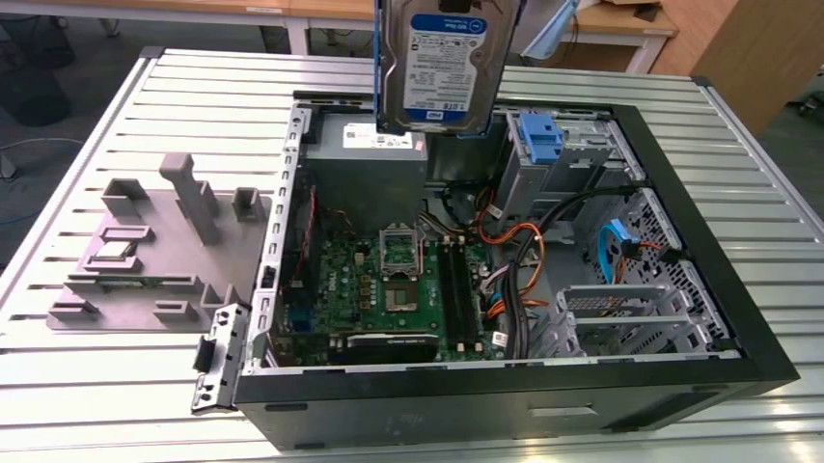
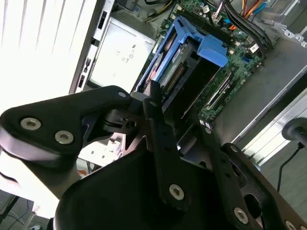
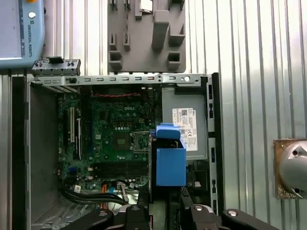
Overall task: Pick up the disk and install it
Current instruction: 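Pick up the disk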
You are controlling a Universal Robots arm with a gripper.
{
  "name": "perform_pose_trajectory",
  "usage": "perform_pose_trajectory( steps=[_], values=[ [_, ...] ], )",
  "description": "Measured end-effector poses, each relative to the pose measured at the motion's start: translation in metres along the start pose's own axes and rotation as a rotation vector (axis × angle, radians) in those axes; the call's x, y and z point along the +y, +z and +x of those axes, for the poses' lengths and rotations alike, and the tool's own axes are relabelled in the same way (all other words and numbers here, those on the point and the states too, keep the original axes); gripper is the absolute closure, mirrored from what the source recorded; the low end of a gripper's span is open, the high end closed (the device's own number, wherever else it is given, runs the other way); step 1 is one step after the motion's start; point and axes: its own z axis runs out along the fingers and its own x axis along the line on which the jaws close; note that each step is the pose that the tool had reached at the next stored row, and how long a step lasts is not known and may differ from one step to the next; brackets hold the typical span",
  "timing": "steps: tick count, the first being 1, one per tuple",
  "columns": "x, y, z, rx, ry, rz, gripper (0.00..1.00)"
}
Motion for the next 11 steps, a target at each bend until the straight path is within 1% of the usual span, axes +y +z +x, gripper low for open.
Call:
perform_pose_trajectory(
  steps=[1,2,11],
  values=[
    [0.0000,0.0000,-0.0004,0.0000,0.000,0.0000,0.65],
    [0.0003,0.0003,-0.0077,0.0000,0.000,0.0001,0.65],
    [0.0005,0.0005,-0.0116,0.0001,0.000,0.0001,0.65]
  ],
)
